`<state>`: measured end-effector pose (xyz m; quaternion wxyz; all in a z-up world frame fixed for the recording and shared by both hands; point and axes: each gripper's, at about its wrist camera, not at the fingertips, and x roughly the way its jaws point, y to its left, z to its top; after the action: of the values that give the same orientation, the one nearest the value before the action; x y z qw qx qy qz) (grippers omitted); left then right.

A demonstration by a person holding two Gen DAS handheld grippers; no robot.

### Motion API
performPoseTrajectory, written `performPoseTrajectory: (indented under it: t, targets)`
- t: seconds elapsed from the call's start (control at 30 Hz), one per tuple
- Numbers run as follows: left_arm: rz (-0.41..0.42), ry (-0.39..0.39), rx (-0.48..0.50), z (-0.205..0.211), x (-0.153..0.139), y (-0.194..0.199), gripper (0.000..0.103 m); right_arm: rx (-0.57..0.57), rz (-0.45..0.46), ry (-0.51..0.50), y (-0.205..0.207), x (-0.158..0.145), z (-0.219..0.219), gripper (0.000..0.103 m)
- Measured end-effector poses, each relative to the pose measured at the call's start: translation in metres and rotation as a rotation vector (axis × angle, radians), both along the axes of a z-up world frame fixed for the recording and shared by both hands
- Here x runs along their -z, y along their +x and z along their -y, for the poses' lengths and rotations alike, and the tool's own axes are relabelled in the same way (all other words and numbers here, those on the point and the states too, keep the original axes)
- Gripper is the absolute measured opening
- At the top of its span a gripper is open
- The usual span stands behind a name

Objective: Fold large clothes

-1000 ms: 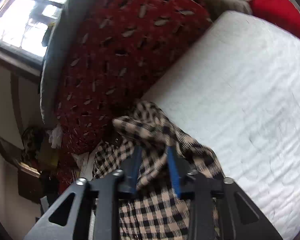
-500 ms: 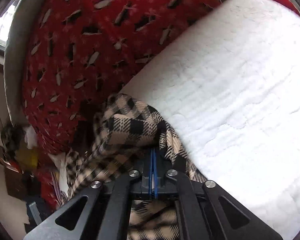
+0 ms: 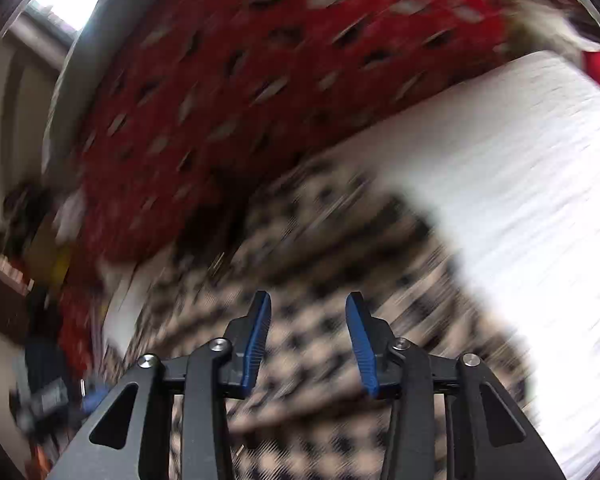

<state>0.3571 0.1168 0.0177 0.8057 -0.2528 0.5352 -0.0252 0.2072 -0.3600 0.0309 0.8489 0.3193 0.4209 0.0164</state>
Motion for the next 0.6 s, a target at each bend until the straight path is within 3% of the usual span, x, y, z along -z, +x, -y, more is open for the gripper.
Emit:
performPoseTrajectory:
  t: [0.1, 0.23, 0.43, 0.6]
  targets:
    - [-0.071, -0.05, -0.136, -0.061, 0.014, 0.01, 0.046, -0.068, -0.056, -0.01, -0.002, 0.024, -0.034, 0.042]
    - [-0.135, -0.046, -0.176, -0.088, 0.016, 0.032, 0.046, -0.043, 0.015, -0.089, -0.018, 0.024, -0.054, 0.049]
    - [-0.173, 0.132, -0.089, -0.047, 0.012, 0.083, 0.048, -0.083, 0.063, -0.229, -0.02, 0.023, -0.077, 0.053]
    - [-0.295, 0.332, -0.061, -0.027, 0.047, 0.115, 0.047, -0.09, 0.087, -0.195, -0.021, 0.028, -0.066, 0.054]
